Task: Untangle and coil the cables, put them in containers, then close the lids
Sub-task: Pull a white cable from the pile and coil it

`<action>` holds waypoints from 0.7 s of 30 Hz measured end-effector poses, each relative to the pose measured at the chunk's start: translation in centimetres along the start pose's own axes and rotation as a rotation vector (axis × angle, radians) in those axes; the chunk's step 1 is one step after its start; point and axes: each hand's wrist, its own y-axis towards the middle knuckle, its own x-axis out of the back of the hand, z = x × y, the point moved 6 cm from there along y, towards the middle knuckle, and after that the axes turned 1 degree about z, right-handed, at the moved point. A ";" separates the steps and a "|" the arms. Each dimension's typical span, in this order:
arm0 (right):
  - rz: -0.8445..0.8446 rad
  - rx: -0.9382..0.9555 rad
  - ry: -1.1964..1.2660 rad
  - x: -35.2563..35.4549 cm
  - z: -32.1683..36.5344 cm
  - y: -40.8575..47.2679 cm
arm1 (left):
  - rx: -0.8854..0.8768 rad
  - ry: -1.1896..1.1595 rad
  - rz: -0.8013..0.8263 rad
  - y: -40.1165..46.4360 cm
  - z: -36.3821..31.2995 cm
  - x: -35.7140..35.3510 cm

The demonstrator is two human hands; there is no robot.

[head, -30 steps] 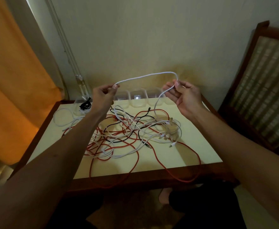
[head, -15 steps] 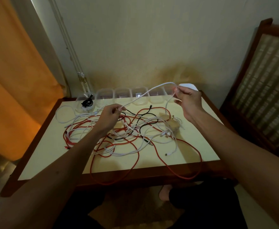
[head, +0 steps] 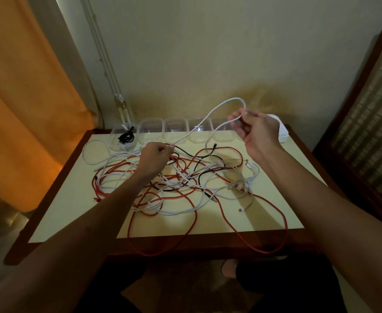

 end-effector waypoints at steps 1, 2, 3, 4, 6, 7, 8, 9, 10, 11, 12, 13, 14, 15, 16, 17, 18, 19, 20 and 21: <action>0.037 -0.064 -0.036 -0.4 -0.4 -0.6 | -0.002 -0.004 -0.010 0.1 0.2 0.1; 0.075 -0.121 -0.102 -0.6 -1.0 -1.2 | -0.006 -0.009 -0.022 0.1 0.5 0.1; 0.114 -0.172 -0.181 -0.5 -1.6 -1.9 | -0.016 -0.014 -0.034 0.0 0.7 0.2; 0.150 -0.219 -0.264 -0.3 -2.3 -2.7 | -0.032 -0.021 -0.040 -0.2 0.9 0.3; 0.217 -0.299 -0.412 1.0 -4.0 -4.1 | -0.071 -0.036 -0.029 -1.0 1.2 0.5; 0.268 -0.347 -0.486 1.9 -4.9 -4.8 | -0.098 -0.029 -0.017 -1.5 1.3 0.6; 0.351 -0.407 -0.590 2.9 -5.9 -5.6 | -0.130 -0.007 -0.002 -2.0 1.6 0.6; 0.466 -0.482 -0.740 4.0 -7.1 -6.2 | -0.161 0.025 0.021 -2.4 1.9 0.5; 0.606 -0.569 -0.924 5.2 -8.3 -6.7 | -0.187 0.060 0.055 -2.8 2.2 0.2; 0.750 -0.653 -1.112 6.4 -9.4 -7.2 | -0.207 0.089 0.094 -3.1 2.6 -0.1; 0.865 -0.708 -1.269 7.4 -10.1 -7.5 | -0.225 0.114 0.132 -3.5 2.9 -0.5; 0.932 -0.707 -1.376 7.8 -10.4 -7.4 | -0.254 0.147 0.164 -3.8 3.0 -0.9; 0.955 -0.651 -1.434 7.6 -10.4 -7.1 | -0.299 0.187 0.192 -4.1 3.0 -1.3; 0.946 -0.571 -1.450 6.8 -10.1 -6.8 | -0.350 0.228 0.218 -4.4 2.9 -1.8; 0.923 -0.503 -1.423 5.6 -9.9 -6.7 | -0.390 0.258 0.235 -4.7 2.8 -2.2; 0.897 -0.467 -1.368 4.5 -9.9 -6.5 | -0.417 0.272 0.249 -4.9 2.6 -2.7; 0.877 -0.453 -1.299 3.4 -10.1 -6.5 | -0.441 0.274 0.255 -5.1 2.3 -3.0; 0.860 -0.443 -1.227 2.3 -10.5 -6.6 | -0.467 0.266 0.250 -5.4 1.8 -3.1; 0.840 -0.423 -1.152 1.2 -11.0 -6.7 | -0.485 0.253 0.245 -5.5 1.4 -3.2; 0.806 -0.383 -1.083 0.3 -11.3 -6.7 | -0.483 0.236 0.239 -5.6 1.2 -3.2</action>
